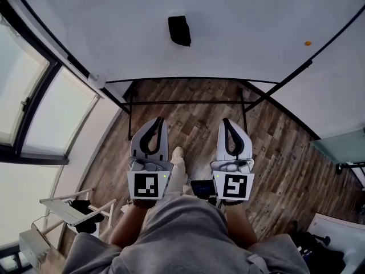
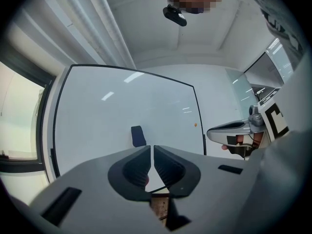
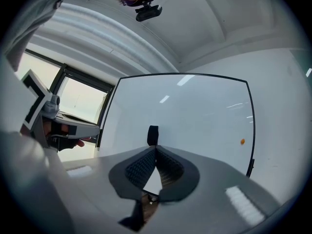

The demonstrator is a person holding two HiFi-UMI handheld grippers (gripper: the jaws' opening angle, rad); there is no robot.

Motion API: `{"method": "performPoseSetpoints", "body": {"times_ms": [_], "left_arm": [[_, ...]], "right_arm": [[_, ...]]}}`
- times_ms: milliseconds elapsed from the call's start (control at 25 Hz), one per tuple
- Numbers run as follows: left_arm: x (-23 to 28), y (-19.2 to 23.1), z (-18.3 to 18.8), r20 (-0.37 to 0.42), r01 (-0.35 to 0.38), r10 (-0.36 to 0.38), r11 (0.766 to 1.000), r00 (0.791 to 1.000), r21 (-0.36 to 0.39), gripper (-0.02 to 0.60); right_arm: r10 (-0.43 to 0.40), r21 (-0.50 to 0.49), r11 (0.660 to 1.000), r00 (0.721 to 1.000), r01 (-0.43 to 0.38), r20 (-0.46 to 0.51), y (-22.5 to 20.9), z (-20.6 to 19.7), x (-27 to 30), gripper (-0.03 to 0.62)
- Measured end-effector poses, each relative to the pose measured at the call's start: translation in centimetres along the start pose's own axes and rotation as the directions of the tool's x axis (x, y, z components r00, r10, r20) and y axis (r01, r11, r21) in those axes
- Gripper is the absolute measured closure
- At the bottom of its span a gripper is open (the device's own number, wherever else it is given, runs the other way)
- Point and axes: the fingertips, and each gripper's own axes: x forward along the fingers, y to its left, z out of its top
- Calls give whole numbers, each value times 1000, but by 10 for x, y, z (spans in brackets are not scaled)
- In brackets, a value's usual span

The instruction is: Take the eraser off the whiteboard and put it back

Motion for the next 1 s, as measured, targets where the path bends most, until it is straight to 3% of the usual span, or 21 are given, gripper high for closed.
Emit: {"method": "performPoseSetpoints", "body": {"times_ms": [360, 1000], "left_arm": [[55, 0, -7, 27, -15, 15, 1000, 1000, 3, 571], [162, 41, -15, 21, -157, 157, 987, 987, -34, 535]], "right_arm": [[0, -22, 1000, 1000, 0, -17, -38, -18, 28, 582], [158, -76, 985, 987, -157, 9, -81, -28, 151, 582]]}}
